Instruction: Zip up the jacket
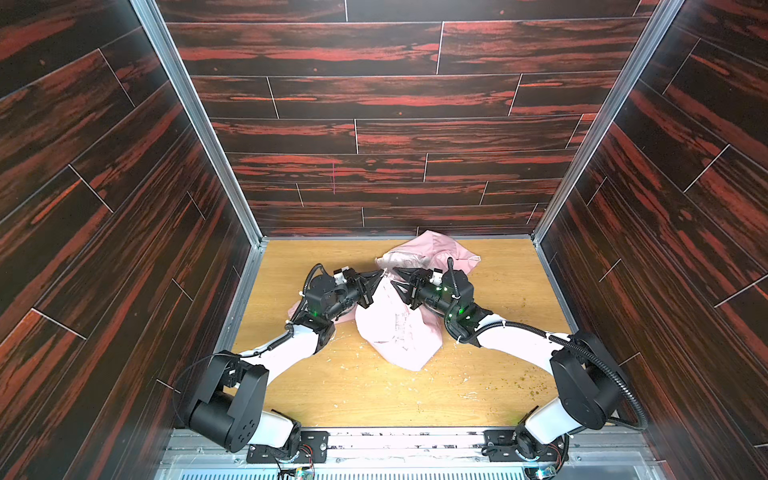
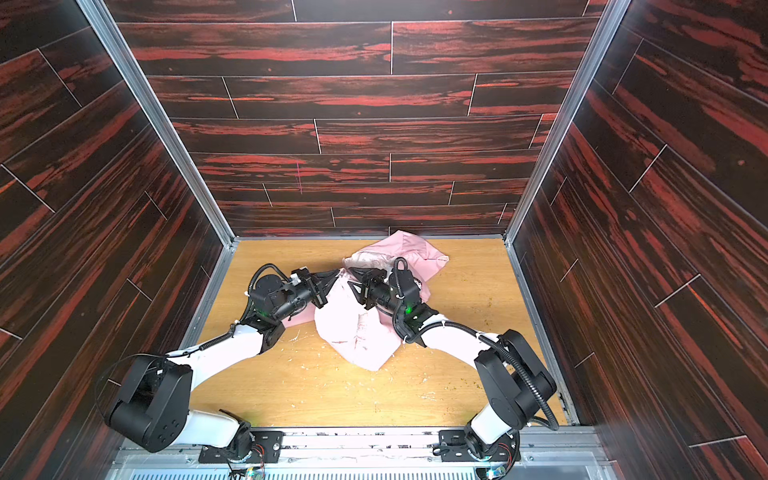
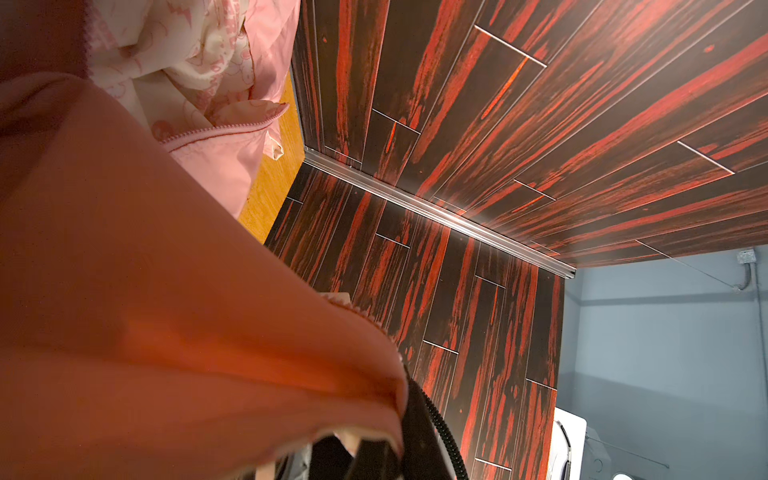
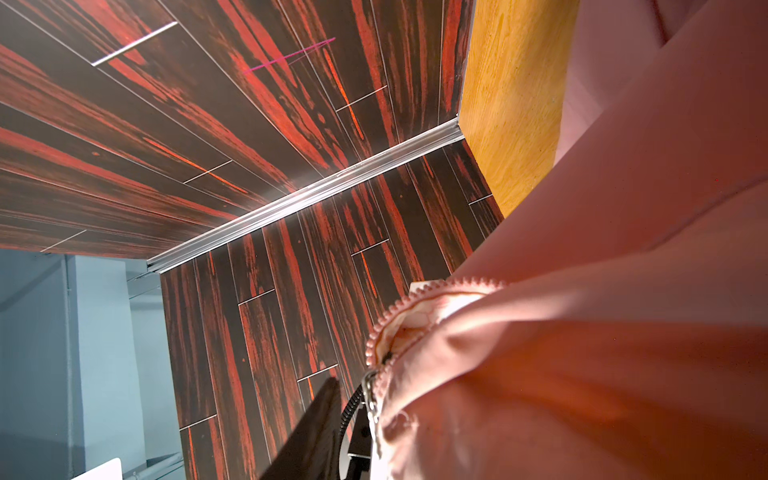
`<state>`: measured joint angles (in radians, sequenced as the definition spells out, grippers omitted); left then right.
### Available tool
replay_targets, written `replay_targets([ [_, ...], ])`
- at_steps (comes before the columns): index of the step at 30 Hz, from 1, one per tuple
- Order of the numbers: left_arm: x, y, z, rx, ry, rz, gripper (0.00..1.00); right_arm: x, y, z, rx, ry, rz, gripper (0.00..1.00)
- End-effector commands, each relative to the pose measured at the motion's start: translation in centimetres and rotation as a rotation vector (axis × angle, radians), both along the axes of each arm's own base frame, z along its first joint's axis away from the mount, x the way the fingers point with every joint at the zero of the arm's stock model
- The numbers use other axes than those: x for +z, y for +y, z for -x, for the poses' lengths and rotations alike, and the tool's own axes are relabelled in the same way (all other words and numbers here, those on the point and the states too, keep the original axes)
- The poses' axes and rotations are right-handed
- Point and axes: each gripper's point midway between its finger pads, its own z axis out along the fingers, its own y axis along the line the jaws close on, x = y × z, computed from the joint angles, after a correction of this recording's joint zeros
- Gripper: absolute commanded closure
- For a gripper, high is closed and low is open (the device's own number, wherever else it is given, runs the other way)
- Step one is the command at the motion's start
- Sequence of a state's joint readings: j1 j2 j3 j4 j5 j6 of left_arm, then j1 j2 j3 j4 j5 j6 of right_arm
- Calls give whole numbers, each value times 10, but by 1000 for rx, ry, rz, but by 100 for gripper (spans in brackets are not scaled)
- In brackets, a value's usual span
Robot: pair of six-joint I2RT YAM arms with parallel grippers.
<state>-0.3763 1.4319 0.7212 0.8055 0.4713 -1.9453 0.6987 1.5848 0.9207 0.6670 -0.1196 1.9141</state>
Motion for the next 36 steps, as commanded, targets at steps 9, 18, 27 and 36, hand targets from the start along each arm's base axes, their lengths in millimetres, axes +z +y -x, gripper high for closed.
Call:
replay_targets([
  [9, 28, -1, 8, -10, -78, 26, 100, -4, -1, -8, -20, 7, -19, 59],
  [18, 29, -3, 9, -18, -83, 27, 100, -7, 0, -11, -23, 14, -24, 66],
  [27, 30, -6, 10, -27, -86, 31, 100, -2, 5, -16, -14, 0, -30, 74],
  [36, 26, -8, 10, -31, -77, 30, 100, 7, 7, -16, -8, -28, -41, 83],
])
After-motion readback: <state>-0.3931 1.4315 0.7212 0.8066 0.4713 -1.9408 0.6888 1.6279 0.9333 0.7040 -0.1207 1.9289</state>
